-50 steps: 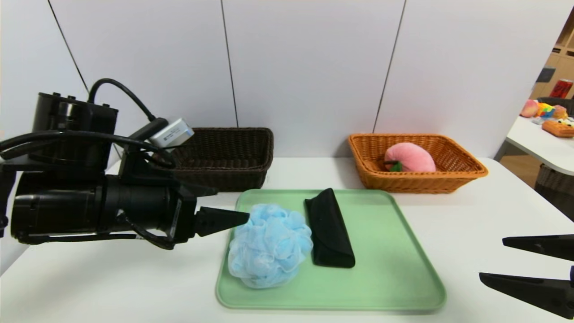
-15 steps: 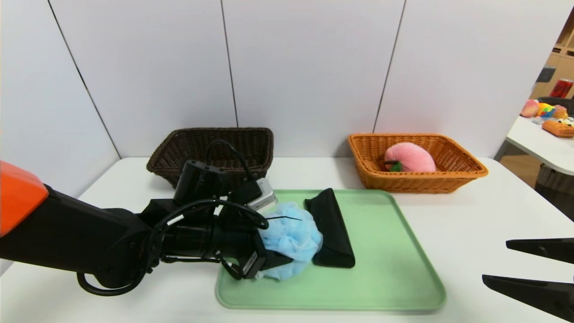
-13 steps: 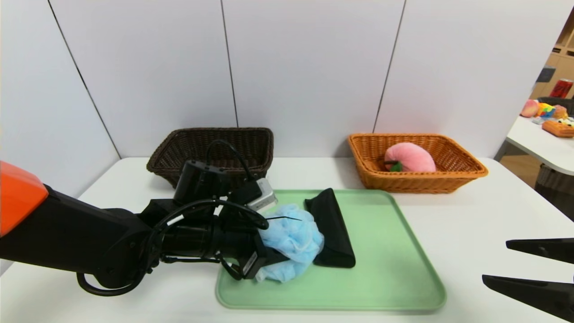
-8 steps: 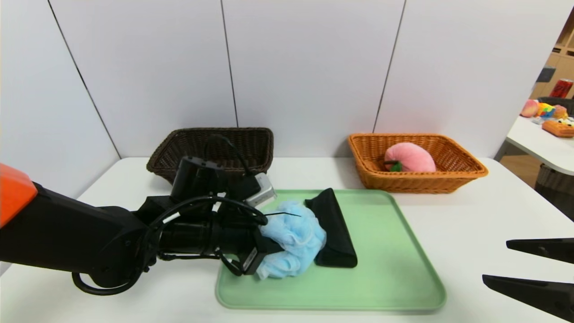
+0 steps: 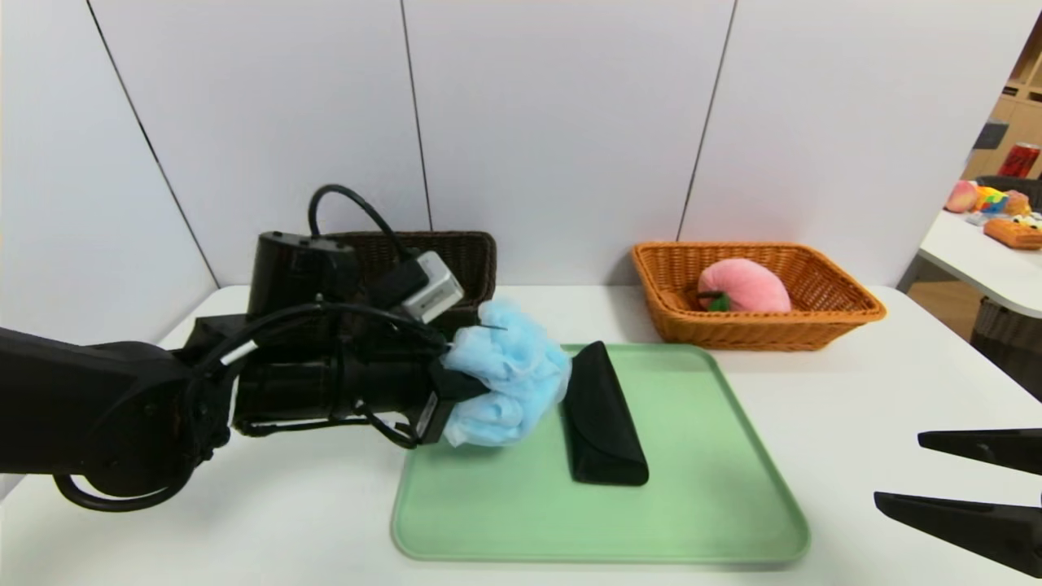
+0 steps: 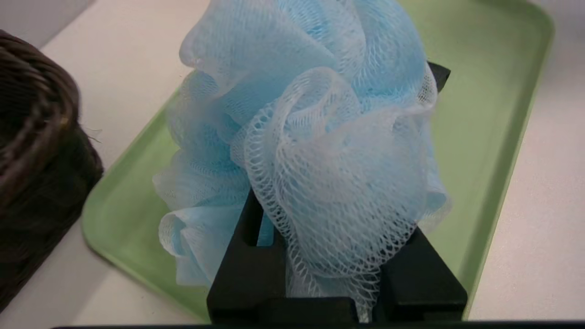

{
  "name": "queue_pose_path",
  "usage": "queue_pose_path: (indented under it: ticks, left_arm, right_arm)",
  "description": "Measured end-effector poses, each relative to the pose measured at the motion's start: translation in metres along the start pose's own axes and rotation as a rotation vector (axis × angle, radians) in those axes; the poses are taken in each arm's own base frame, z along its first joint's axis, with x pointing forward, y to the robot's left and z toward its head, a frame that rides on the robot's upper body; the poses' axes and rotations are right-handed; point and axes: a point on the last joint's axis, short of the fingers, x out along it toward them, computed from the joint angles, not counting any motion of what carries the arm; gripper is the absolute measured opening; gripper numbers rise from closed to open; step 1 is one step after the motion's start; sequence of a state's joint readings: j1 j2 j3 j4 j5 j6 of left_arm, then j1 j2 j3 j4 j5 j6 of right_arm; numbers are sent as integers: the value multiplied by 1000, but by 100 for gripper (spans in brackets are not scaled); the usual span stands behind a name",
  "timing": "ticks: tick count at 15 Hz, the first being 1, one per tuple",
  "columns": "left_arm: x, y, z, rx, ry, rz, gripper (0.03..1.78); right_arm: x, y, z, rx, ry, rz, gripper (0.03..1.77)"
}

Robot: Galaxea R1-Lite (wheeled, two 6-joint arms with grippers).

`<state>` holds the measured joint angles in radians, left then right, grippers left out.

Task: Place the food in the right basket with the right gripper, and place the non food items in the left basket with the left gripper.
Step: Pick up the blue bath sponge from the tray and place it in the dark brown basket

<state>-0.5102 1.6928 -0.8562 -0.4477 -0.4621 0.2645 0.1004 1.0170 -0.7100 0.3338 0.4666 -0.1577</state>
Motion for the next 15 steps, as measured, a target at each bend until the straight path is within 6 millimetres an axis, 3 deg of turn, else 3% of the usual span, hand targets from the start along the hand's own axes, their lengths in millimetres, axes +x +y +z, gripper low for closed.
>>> queue_pose_path:
  ticks: [7, 12, 15]
  left_arm:
    - [-45, 46, 58, -64, -83, 167, 39]
    - [-52, 95, 67, -72, -118, 291, 37]
    - [-50, 120, 59, -80, -103, 339, 37]
  right_arm:
    - [1, 0, -2, 3, 7, 1, 170]
    - [0, 0, 0, 0, 0, -1, 170]
    - [-1, 0, 2, -3, -6, -3, 170]
